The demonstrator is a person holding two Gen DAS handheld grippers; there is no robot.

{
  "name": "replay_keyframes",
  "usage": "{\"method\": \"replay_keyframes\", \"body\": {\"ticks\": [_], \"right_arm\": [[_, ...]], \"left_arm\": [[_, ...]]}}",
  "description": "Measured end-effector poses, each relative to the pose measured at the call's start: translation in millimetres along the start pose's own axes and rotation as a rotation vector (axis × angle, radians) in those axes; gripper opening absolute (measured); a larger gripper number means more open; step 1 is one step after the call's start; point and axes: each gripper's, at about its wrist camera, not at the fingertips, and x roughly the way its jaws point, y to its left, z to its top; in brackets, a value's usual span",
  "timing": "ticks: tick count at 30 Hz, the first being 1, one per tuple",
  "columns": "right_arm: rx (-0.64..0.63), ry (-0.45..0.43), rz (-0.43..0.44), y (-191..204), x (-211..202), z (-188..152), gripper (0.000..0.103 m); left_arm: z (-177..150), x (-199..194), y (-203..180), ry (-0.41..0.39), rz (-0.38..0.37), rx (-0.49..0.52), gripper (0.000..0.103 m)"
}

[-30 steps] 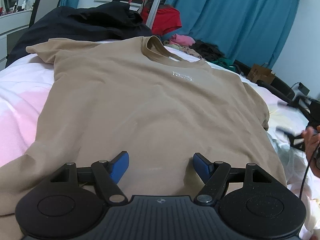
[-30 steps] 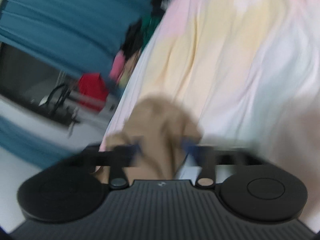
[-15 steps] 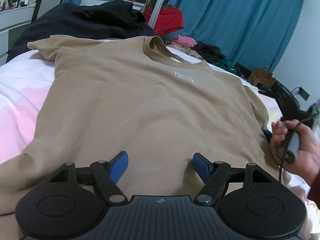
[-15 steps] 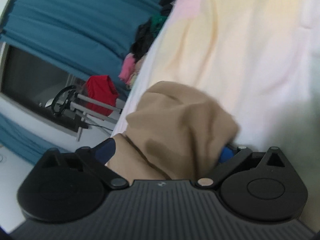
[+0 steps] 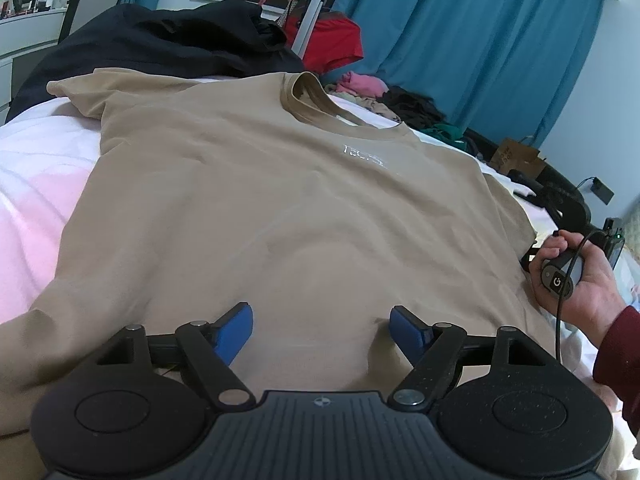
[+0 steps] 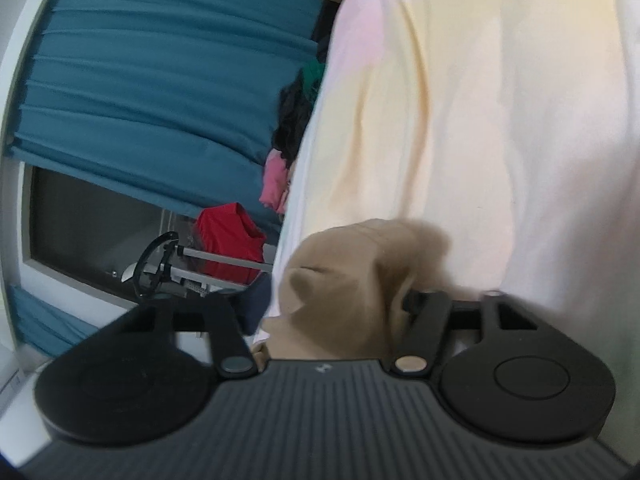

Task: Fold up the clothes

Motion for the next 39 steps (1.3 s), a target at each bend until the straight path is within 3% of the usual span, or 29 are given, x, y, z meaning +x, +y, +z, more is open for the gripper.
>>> {"method": "replay_keyframes", "body": {"ticks": [1,3,5,12,17,20,21,23,24,25,28,30,33,36,39], "right_arm": [[0.013,-0.004,-0.007,-2,0,1,0.033],[0.019,-0.005,-0.03,-3,0,3,0.016],[-0.003,-0.027,-0.043,2,-3,7,0.01],[-0.12,-0.17,-0.005,36,-35,29,0.007],[-0.239,-0.154,-0.145,44,-44,39,0.01],[-0.223,-0.175,-0.207,33,-62,51,0.015],[-0.211,-0.197,-0.237,31,-69,55,0.02],[-0.184,-0.231,-0.272,26,-82,63,0.05],[-0.169,-0.235,-0.269,23,-88,65,0.072],[-0.153,-0.234,-0.264,22,-92,64,0.084],[-0.096,-0.186,-0.234,20,-97,55,0.084],[-0.033,-0.126,-0.223,19,-97,45,0.083],[0.057,-0.029,-0.258,16,-92,26,0.064],[0.043,0.05,-0.348,9,-80,12,0.044],[0.019,0.055,-0.366,4,-69,12,0.041]], "left_arm": [[0,0,0,0.0,-0.001,0.0,0.077],[0,0,0,0.0,0.0,0.005,0.077],[0,0,-1,0.0,0.002,0.013,0.077],[-1,2,-2,-0.002,0.008,0.033,0.077],[-1,2,0,-0.002,0.009,0.037,0.077],[0,0,2,-0.002,0.008,0.036,0.077],[0,0,2,-0.002,0.008,0.036,0.077],[-1,-2,4,-0.002,0.007,0.035,0.077],[-1,-2,4,-0.002,0.008,0.034,0.077],[0,-2,4,-0.002,0.008,0.034,0.077],[1,-2,3,-0.001,0.011,0.037,0.076],[1,-3,3,-0.001,0.015,0.038,0.076],[0,-5,2,0.0,0.017,0.032,0.076],[0,-6,3,0.0,0.016,0.026,0.075],[0,-6,5,0.0,0.013,0.019,0.075]]}}
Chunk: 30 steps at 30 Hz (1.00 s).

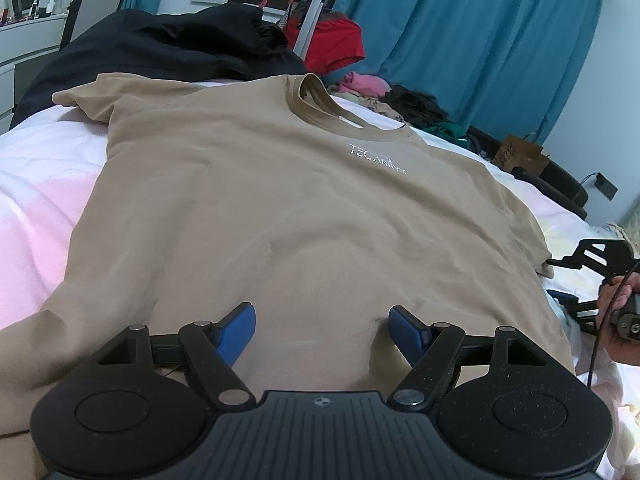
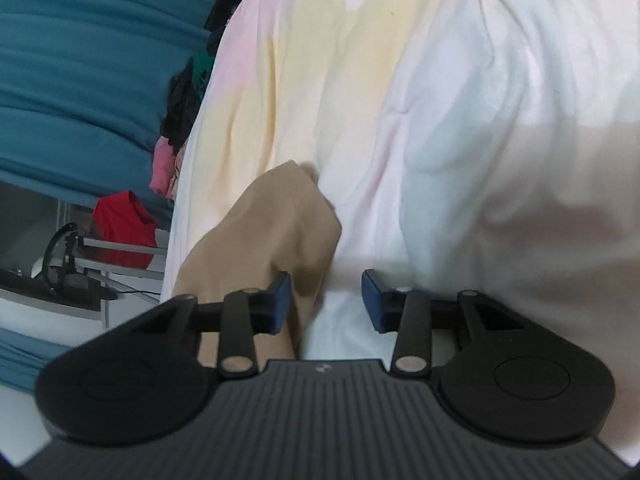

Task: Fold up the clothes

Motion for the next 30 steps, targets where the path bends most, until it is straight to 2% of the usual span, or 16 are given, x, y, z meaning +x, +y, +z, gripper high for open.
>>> {"method": "replay_keyframes", "body": {"ticks": [3,4,5,6,7,12,15,17,20,21,23,24,25,29,30], "right_arm": [[-0.017,-0.007,0.052,0,6,4,0.042],[-0.038,-0.002,0.083,-3,5,3,0.038],[-0.07,-0.005,0.078,1,6,3,0.03],[-0.102,-0.007,0.071,6,7,3,0.01],[-0.134,-0.01,0.064,10,8,3,0.007],[-0.11,-0.102,0.057,10,-21,4,0.005],[-0.158,-0.137,0.013,17,-38,6,0.005],[-0.179,-0.119,-0.016,17,-39,8,0.007],[-0.142,-0.035,-0.033,0,-37,8,0.009],[-0.115,-0.016,-0.021,-7,-42,4,0.012],[-0.049,0.012,0.03,-17,-45,-3,0.048],[-0.015,0.02,0.063,-19,-45,-7,0.078],[0.018,0.029,0.095,-22,-45,-10,0.083],[0.04,0.122,0.211,-18,-26,-25,0.084],[0.029,0.127,0.216,-17,-18,-29,0.084]], "left_arm": [[0,1,1,-0.001,-0.002,-0.004,0.075],[0,1,1,-0.001,-0.003,-0.005,0.075],[0,2,1,-0.001,-0.003,-0.004,0.075],[0,2,1,-0.001,-0.003,-0.003,0.075],[0,2,1,-0.001,-0.003,-0.003,0.075],[0,2,0,-0.001,0.0,0.002,0.075],[1,1,1,-0.002,-0.002,-0.009,0.075],[2,0,3,-0.001,-0.007,-0.025,0.074],[3,-3,6,0.0,-0.006,-0.042,0.074],[3,-3,6,0.001,-0.004,-0.042,0.074],[3,-4,4,0.006,0.002,-0.035,0.074],[2,-5,3,0.007,0.004,-0.031,0.074],[2,-6,2,0.008,0.006,-0.027,0.074],[2,-8,0,0.004,0.006,-0.026,0.074],[2,-8,0,0.003,0.006,-0.028,0.074]]}}
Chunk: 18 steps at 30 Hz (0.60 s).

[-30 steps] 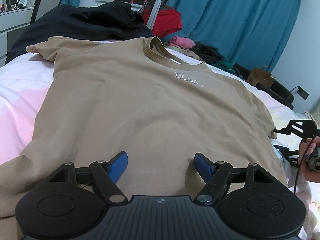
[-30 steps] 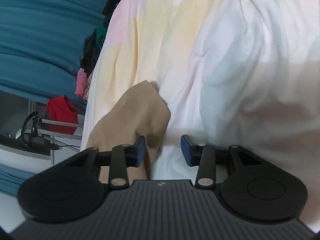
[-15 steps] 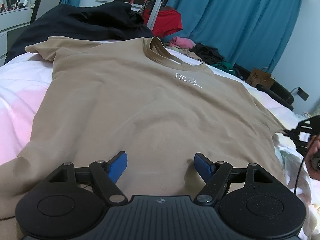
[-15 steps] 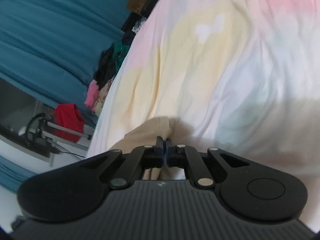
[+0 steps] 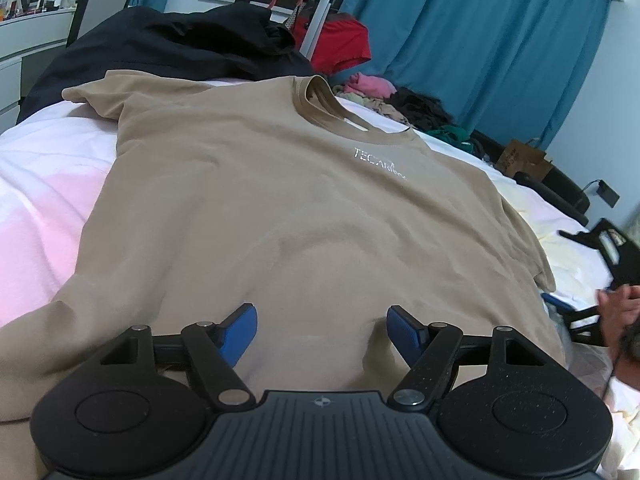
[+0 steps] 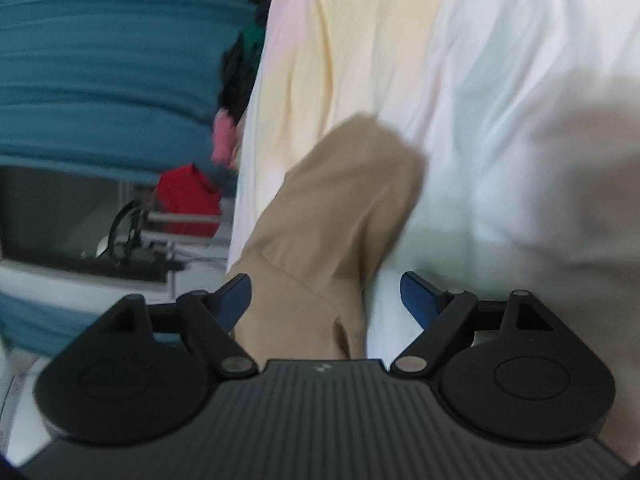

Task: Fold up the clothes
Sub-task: 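Grasp the shirt side with the right tool and fold it over the body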

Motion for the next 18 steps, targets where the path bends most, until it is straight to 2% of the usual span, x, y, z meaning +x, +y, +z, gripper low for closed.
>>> {"method": "replay_keyframes", "body": {"ticks": [6,12,13,14,15,16,18], "right_arm": [[-0.168,-0.11,0.015,10,36,-7,0.085],[-0.345,-0.244,0.027,23,65,3,0.082],[-0.368,-0.271,0.014,24,67,4,0.074],[-0.407,-0.27,-0.011,28,70,3,0.07],[-0.447,-0.267,-0.037,33,74,3,0.061],[-0.501,-0.252,-0.077,42,79,1,0.04],[-0.611,-0.219,-0.159,60,88,-4,0.011]], "left_arm": [[0,1,0,-0.002,0.004,-0.004,0.074],[11,0,4,-0.016,-0.005,-0.034,0.073],[16,-3,8,-0.031,-0.005,-0.053,0.073],[20,-9,11,-0.054,-0.013,-0.061,0.073],[25,-13,13,-0.072,-0.009,-0.06,0.074],[29,-18,15,-0.084,0.005,-0.055,0.074],[35,-24,16,-0.094,0.029,-0.032,0.076]]}}
